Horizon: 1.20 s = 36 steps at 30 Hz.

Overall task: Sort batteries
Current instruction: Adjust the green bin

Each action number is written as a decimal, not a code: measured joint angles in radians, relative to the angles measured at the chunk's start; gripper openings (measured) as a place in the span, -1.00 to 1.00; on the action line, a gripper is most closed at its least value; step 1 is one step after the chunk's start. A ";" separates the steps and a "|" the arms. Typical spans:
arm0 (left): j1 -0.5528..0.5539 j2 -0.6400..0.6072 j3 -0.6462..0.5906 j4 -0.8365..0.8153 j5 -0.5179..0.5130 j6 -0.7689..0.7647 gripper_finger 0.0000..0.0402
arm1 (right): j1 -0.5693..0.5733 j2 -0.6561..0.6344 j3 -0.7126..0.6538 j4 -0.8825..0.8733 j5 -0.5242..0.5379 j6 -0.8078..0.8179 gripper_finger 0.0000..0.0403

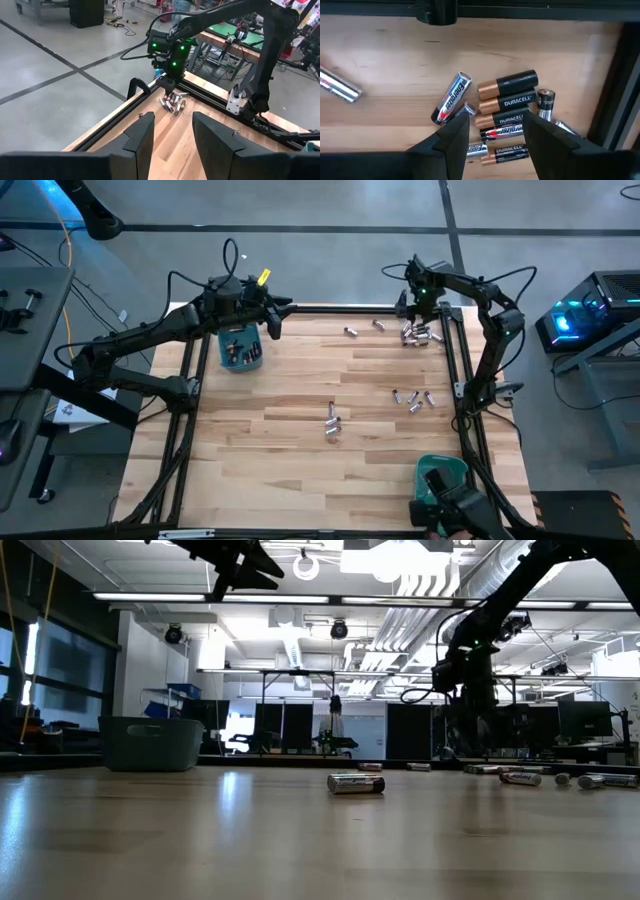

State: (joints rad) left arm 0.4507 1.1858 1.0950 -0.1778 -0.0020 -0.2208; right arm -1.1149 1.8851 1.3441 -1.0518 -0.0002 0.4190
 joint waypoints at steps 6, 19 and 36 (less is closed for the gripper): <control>0.000 0.000 0.000 0.000 0.001 0.016 -0.36 | 0.044 0.000 0.000 -0.016 -0.115 -0.383 -0.12; 0.000 0.000 0.000 0.000 0.000 0.041 -0.36 | 0.215 0.000 0.000 -0.017 -0.001 -0.823 -0.12; 0.000 0.000 0.000 0.003 0.026 0.039 -0.36 | 0.379 0.050 -0.001 -0.156 0.021 -0.359 -0.12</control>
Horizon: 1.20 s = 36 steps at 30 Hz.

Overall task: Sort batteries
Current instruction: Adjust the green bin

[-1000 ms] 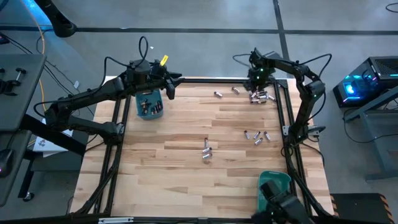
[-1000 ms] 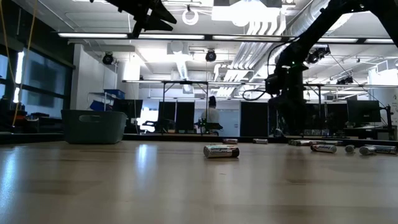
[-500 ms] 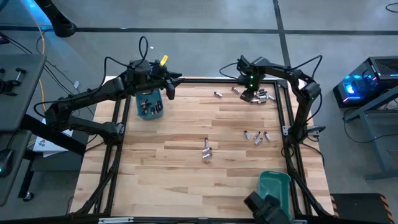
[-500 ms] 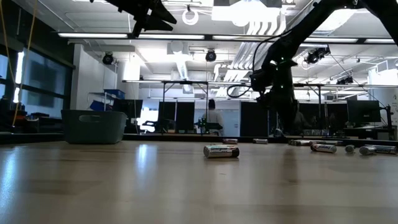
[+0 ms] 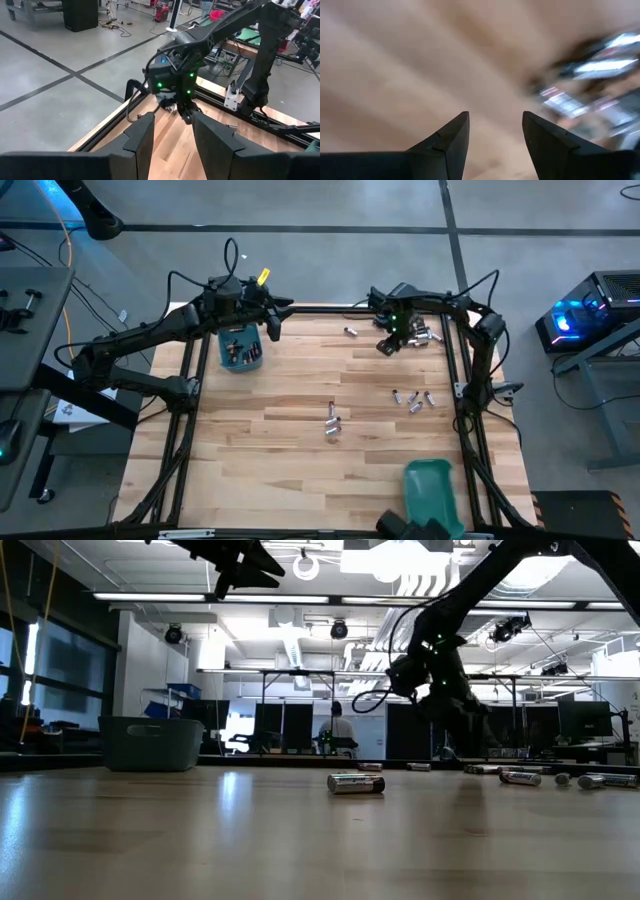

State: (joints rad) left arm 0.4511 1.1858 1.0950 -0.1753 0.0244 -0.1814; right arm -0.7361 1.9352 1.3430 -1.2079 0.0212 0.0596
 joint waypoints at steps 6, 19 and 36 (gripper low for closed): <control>0.000 0.000 0.000 -0.005 0.001 0.000 -0.36 | 0.167 -0.062 0.000 -0.009 0.000 0.147 -0.12; -0.001 0.000 0.000 -0.035 0.046 0.002 -0.36 | 0.490 -0.278 0.000 0.083 -0.051 0.633 -0.12; -0.001 0.000 0.000 -0.052 0.053 0.062 -0.36 | 1.219 -0.319 0.000 0.147 -0.486 1.547 0.29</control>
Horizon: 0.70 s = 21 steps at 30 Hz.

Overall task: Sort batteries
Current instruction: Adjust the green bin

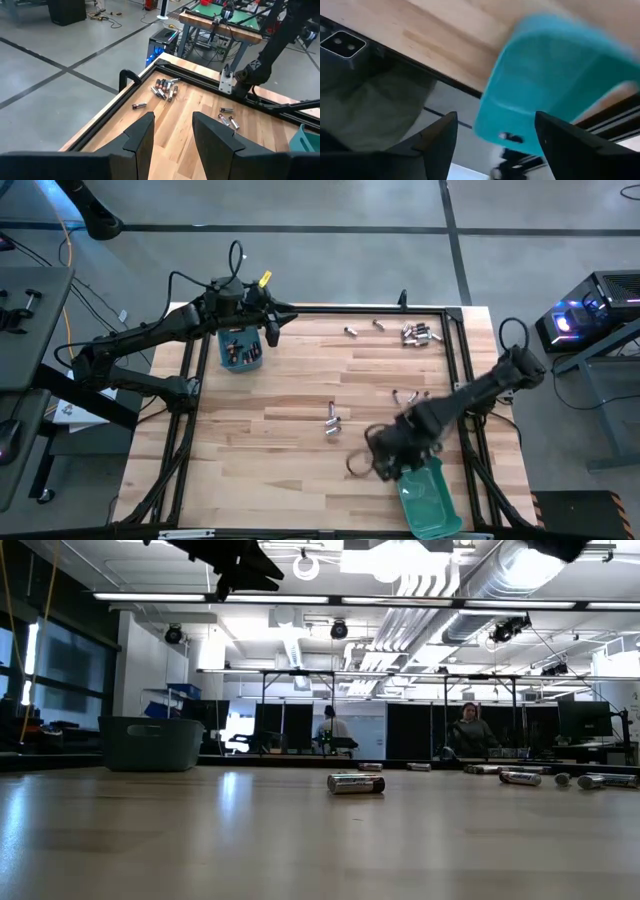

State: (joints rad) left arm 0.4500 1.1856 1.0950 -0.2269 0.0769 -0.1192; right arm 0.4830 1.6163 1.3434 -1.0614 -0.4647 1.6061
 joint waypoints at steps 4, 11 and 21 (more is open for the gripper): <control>0.000 0.000 0.000 -0.001 0.000 0.000 -0.36 | 0.088 0.046 0.000 0.118 0.109 0.219 0.27; 0.000 0.000 0.000 0.000 0.000 0.000 -0.36 | 0.122 0.190 0.000 0.122 0.118 0.325 0.13; 0.000 0.000 0.000 0.000 0.000 -0.014 -0.36 | 0.081 0.287 0.000 0.098 0.114 0.215 -0.54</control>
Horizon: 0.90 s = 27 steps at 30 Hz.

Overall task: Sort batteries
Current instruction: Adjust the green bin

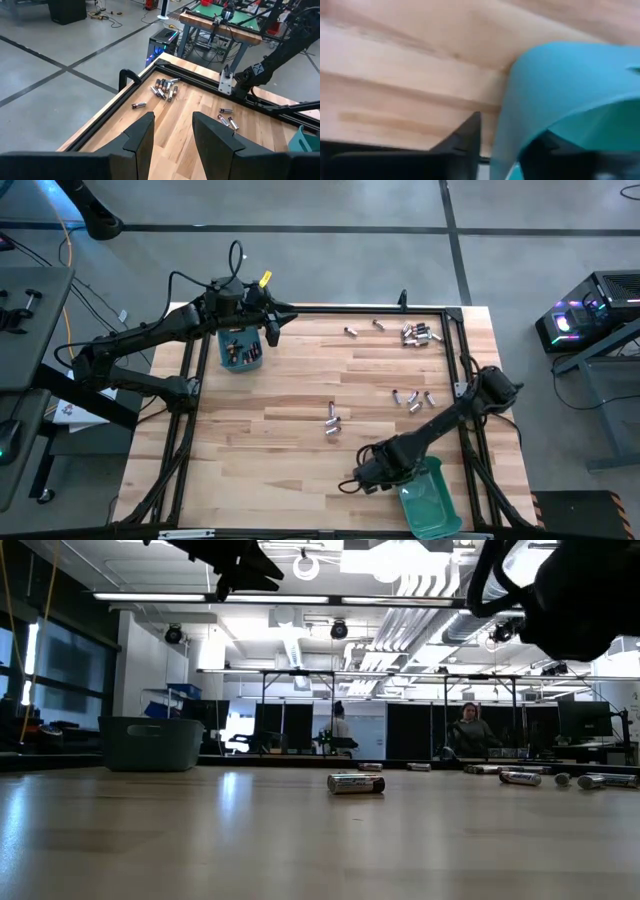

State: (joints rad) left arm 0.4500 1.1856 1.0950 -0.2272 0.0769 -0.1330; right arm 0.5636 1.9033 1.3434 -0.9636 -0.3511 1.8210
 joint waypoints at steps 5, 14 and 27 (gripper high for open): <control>0.000 0.000 0.000 0.000 0.000 -0.012 -0.36 | -0.020 -0.002 0.000 -0.076 -0.006 -0.081 -0.96; 0.000 0.000 0.000 0.000 0.000 -0.013 -0.36 | -0.096 -0.010 0.000 -0.217 0.023 -0.264 -0.99; 0.000 0.000 0.000 0.000 0.031 -0.058 -0.36 | -0.183 -0.034 0.000 -0.267 0.000 -0.587 -1.00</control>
State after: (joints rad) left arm 0.4503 1.1858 1.0950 -0.2268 0.1080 -0.1906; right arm 0.3804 1.8697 1.3434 -1.2309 -0.3510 1.2336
